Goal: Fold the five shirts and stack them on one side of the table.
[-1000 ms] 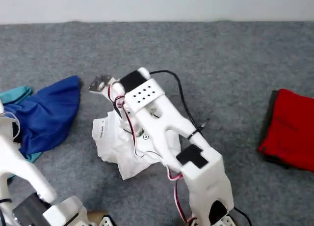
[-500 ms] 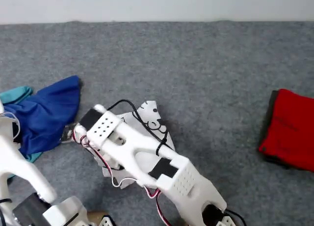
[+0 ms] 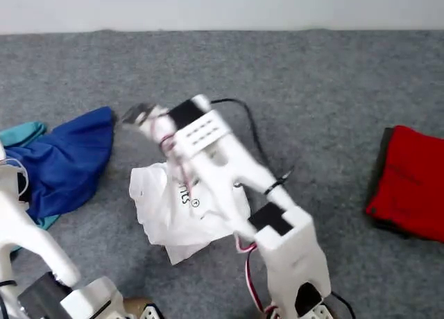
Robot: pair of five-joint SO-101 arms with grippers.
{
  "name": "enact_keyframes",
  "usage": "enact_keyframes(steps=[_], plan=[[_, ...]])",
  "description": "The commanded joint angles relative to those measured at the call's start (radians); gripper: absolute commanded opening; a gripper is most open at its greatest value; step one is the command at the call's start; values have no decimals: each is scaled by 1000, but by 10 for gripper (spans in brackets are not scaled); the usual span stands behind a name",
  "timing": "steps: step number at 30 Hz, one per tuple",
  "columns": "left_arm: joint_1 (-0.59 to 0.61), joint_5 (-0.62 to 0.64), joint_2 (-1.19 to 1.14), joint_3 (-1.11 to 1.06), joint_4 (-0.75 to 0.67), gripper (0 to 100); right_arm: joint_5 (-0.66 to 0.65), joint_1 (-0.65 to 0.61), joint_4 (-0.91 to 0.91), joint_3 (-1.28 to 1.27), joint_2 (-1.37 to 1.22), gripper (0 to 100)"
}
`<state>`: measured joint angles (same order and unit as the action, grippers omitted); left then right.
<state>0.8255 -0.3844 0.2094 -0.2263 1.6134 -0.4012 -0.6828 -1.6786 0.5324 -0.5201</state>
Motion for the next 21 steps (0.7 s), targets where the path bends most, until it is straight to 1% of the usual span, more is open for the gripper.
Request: enact_keyframes(steps=[1,4,7,10,13,16,18,21], plan=[[-15,2,38,64,-9,44,-3,87,44,43,58,12],[-52,3,38,96,28,47,6,136,45,41,58,11],[-144,14,38,124,103,47,86,177,41,37,58,11],[-262,114,38,130,137,47,118,203,39,26,44,10],[-399,201,38,133,132,47,118,206,39,26,19,10],[-555,261,29,163,123,47,118,222,54,26,-33,10],[-654,292,29,168,89,47,121,257,64,28,-90,10],[-755,334,15,165,12,48,124,302,51,49,-148,10]])
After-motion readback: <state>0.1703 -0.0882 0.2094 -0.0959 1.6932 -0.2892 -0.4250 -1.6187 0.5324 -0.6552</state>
